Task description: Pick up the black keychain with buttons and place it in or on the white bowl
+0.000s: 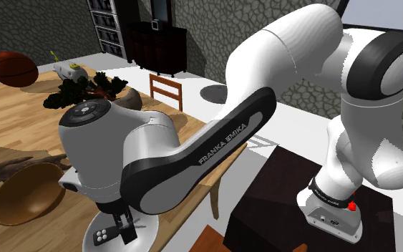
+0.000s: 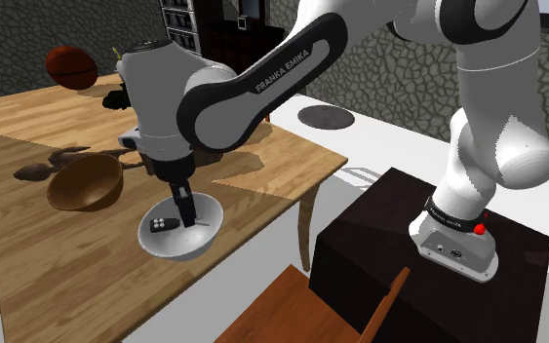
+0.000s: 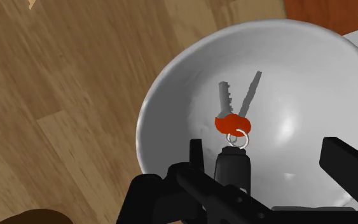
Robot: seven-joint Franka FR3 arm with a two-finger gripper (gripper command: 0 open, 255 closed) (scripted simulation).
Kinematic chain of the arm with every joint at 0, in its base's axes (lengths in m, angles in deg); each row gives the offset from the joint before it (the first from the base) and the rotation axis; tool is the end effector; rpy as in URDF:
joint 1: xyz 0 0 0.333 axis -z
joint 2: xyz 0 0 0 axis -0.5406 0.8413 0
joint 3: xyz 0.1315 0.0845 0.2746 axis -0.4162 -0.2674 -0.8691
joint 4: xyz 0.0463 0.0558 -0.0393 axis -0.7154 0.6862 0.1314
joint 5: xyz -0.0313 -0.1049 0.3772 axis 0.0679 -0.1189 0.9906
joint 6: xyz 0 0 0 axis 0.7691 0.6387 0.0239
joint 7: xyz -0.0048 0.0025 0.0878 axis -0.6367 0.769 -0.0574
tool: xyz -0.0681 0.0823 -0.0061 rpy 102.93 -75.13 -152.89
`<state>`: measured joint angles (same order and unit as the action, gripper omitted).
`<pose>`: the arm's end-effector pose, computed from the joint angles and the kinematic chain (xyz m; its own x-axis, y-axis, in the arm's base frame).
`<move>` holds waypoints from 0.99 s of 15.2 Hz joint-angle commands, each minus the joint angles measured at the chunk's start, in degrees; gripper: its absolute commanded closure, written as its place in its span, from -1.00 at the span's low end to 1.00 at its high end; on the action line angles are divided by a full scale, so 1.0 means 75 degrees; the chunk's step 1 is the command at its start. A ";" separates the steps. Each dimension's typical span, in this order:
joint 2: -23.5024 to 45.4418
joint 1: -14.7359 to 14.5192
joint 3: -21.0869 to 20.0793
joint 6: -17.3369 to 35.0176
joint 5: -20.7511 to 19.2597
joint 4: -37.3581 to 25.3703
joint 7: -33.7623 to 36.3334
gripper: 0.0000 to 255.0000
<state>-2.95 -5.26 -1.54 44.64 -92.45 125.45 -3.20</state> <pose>0.4145 0.5383 0.3583 0.2761 0.9591 0.0622 0.9605 -0.2777 0.0186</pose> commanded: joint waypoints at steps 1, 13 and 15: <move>0.0000 0.0000 0.0000 0.0000 0.0000 0.0000 0.0000 -1.00; -0.0423 0.0049 -0.0076 -0.0770 0.0157 -0.0364 -0.0097 -1.00; -0.0423 0.0049 -0.0076 -0.0770 0.0157 -0.0364 -0.0097 -1.00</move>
